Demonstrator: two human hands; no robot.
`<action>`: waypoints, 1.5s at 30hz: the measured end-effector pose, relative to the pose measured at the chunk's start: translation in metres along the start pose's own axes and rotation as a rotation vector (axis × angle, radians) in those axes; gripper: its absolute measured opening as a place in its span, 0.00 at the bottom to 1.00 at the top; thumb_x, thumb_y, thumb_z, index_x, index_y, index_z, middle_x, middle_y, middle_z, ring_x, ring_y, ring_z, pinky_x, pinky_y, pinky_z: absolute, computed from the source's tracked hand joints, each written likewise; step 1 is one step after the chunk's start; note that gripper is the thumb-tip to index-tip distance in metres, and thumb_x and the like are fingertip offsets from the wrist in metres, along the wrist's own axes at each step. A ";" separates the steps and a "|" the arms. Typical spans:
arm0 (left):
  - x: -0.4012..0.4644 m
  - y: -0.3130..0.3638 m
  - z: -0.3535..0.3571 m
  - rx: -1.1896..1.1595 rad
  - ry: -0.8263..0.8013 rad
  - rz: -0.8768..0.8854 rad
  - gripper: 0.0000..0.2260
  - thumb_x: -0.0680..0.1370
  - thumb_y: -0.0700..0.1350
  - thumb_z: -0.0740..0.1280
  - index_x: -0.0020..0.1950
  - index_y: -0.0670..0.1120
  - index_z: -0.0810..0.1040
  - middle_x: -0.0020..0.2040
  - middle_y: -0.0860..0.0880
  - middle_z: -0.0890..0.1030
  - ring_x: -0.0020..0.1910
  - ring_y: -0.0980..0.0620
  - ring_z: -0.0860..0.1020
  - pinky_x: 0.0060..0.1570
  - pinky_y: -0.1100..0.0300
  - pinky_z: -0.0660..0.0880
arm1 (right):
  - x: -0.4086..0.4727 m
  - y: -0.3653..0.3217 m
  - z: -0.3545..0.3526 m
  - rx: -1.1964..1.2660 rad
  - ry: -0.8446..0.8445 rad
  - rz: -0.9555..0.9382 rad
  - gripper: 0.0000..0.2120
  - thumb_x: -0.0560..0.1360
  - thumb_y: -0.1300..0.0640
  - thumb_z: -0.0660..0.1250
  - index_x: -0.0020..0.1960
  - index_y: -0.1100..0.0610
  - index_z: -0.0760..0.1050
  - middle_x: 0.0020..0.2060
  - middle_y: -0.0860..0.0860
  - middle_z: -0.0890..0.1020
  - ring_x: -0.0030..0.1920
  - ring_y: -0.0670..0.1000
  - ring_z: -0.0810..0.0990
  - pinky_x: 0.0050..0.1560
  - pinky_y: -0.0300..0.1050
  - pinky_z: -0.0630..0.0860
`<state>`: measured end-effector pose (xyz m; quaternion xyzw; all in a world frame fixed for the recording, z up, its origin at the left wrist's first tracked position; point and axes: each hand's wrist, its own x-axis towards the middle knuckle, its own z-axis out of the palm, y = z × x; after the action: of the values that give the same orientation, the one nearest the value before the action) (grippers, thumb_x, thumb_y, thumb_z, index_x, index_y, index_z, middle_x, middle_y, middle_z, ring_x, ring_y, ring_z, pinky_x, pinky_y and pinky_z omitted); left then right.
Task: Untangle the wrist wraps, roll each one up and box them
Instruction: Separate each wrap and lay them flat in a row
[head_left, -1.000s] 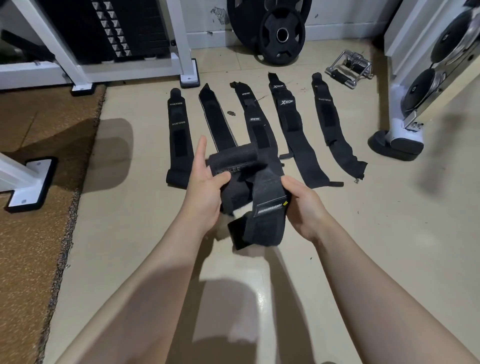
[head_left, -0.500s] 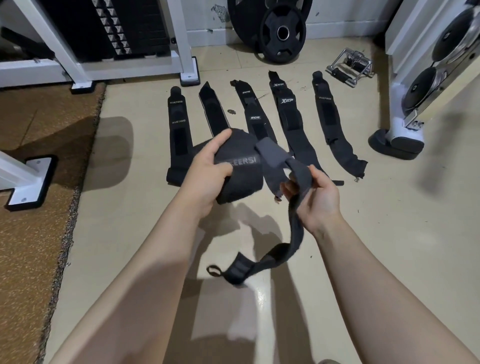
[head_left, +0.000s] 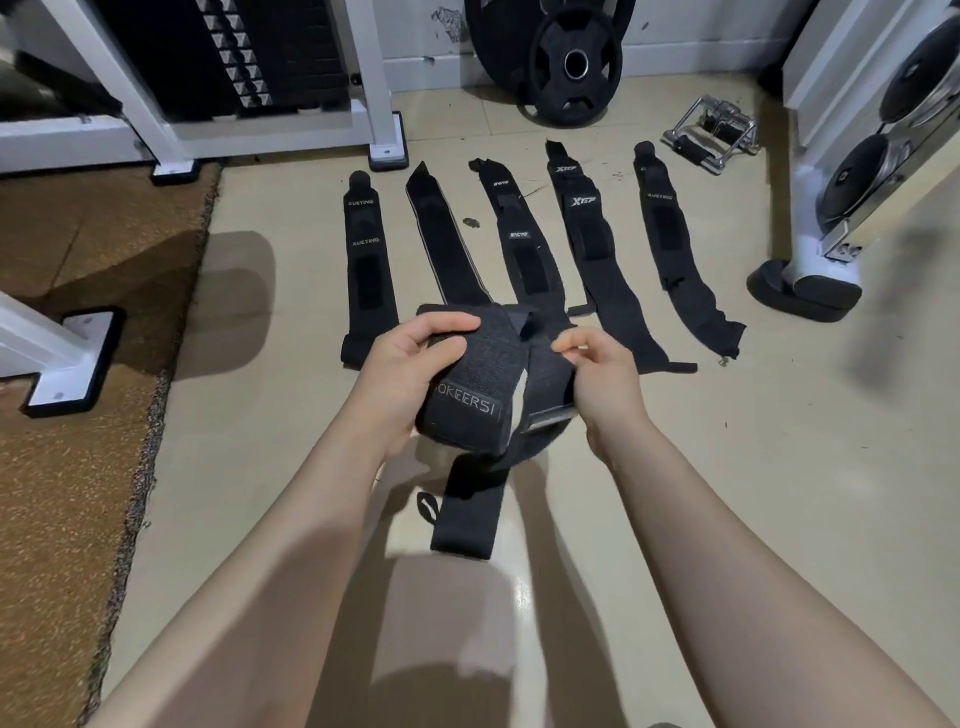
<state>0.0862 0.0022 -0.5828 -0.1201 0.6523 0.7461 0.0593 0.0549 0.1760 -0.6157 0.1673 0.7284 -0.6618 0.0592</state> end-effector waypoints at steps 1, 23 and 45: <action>0.000 0.001 -0.001 -0.044 -0.023 -0.010 0.14 0.78 0.32 0.61 0.50 0.50 0.80 0.43 0.51 0.83 0.39 0.54 0.80 0.36 0.64 0.77 | -0.001 0.001 0.002 -0.007 0.030 0.025 0.14 0.75 0.70 0.56 0.46 0.53 0.74 0.44 0.52 0.79 0.47 0.54 0.78 0.45 0.44 0.75; 0.030 0.017 -0.011 -0.124 0.319 0.054 0.12 0.82 0.42 0.60 0.65 0.47 0.73 0.59 0.47 0.80 0.54 0.50 0.81 0.53 0.52 0.79 | 0.008 -0.008 0.030 -0.021 -0.148 0.084 0.03 0.72 0.56 0.61 0.45 0.51 0.71 0.27 0.48 0.73 0.34 0.51 0.71 0.43 0.51 0.69; 0.025 0.039 0.014 -0.071 -0.090 0.002 0.10 0.82 0.41 0.60 0.58 0.48 0.79 0.54 0.47 0.83 0.55 0.48 0.81 0.57 0.54 0.76 | -0.005 -0.087 0.012 0.250 -0.391 -0.009 0.09 0.80 0.52 0.56 0.50 0.57 0.70 0.26 0.48 0.69 0.28 0.47 0.64 0.33 0.42 0.63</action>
<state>0.0513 0.0092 -0.5498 -0.0880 0.6223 0.7733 0.0835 0.0303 0.1569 -0.5331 0.0386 0.6162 -0.7670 0.1749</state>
